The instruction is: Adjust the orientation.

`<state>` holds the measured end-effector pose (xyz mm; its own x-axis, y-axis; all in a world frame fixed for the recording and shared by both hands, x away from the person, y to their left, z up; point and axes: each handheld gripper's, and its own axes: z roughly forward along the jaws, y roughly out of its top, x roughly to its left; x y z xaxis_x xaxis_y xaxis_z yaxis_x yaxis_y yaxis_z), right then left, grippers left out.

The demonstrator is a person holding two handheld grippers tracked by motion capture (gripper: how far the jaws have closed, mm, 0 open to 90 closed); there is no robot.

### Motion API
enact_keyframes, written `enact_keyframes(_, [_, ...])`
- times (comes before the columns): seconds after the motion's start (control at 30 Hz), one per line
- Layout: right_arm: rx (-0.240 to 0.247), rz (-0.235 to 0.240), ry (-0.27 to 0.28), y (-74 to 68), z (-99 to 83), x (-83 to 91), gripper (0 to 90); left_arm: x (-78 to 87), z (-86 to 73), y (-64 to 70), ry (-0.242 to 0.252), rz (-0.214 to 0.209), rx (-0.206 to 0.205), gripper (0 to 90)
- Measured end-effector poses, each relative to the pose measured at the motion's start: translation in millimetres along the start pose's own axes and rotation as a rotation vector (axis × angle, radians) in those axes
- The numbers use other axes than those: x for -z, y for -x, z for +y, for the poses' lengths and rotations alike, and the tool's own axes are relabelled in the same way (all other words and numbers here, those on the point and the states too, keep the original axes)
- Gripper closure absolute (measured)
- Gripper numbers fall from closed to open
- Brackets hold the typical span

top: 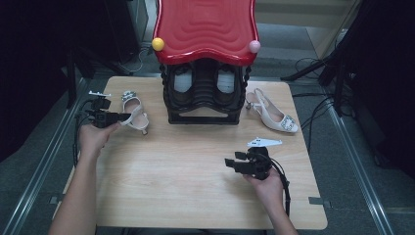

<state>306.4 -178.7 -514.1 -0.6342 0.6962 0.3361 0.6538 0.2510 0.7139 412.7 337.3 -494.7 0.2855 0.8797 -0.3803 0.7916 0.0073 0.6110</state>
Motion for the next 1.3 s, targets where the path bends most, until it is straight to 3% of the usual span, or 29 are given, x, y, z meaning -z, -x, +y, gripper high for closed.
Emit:
enact_keyframes(0.23, [-0.009, -0.02, 0.001, -0.3, -5.7, 5.1, 43.2, 6.7, 2.7, -8.2, -0.009, 0.047, -0.013, 85.8])
enact_keyframes(0.6, [-0.014, -0.029, -0.001, 1.5, -8.3, 7.0, 43.1, 11.7, 5.8, -2.8, -0.012, 0.03, -0.022, 80.2])
enact_keyframes(0.67, [-0.012, -0.031, -0.005, 0.9, -8.2, 6.6, 43.1, 16.3, 6.4, -0.7, -0.008, 0.006, -0.014, 77.0])
enact_keyframes(0.8, [-0.007, -0.031, -0.001, 0.8, -7.9, 7.7, 43.1, 28.9, 7.5, 0.2, 0.025, 0.016, -0.009, 71.0])
enact_keyframes(0.87, [-0.011, -0.031, -0.002, 1.1, -8.3, 7.8, 43.1, 33.4, 8.5, -2.9, 0.032, 0.005, 0.018, 64.7])
enact_keyframes(0.93, [-0.011, -0.031, -0.008, 1.4, -8.8, 6.7, 43.1, 36.2, 8.8, -4.3, 0.049, 0.026, 0.024, 60.5])
enact_keyframes(1.0, [-0.015, -0.029, -0.01, 0.6, -9.2, 4.8, 43.1, 34.0, 8.6, -5.3, 0.047, 0.069, 0.023, 57.1])
enact_keyframes(1.3, [0.008, -0.037, -0.029, -1.4, -9.0, 0.9, 43.0, 14.0, 5.8, -10.9, 0.023, 0.101, 0.037, 51.7])
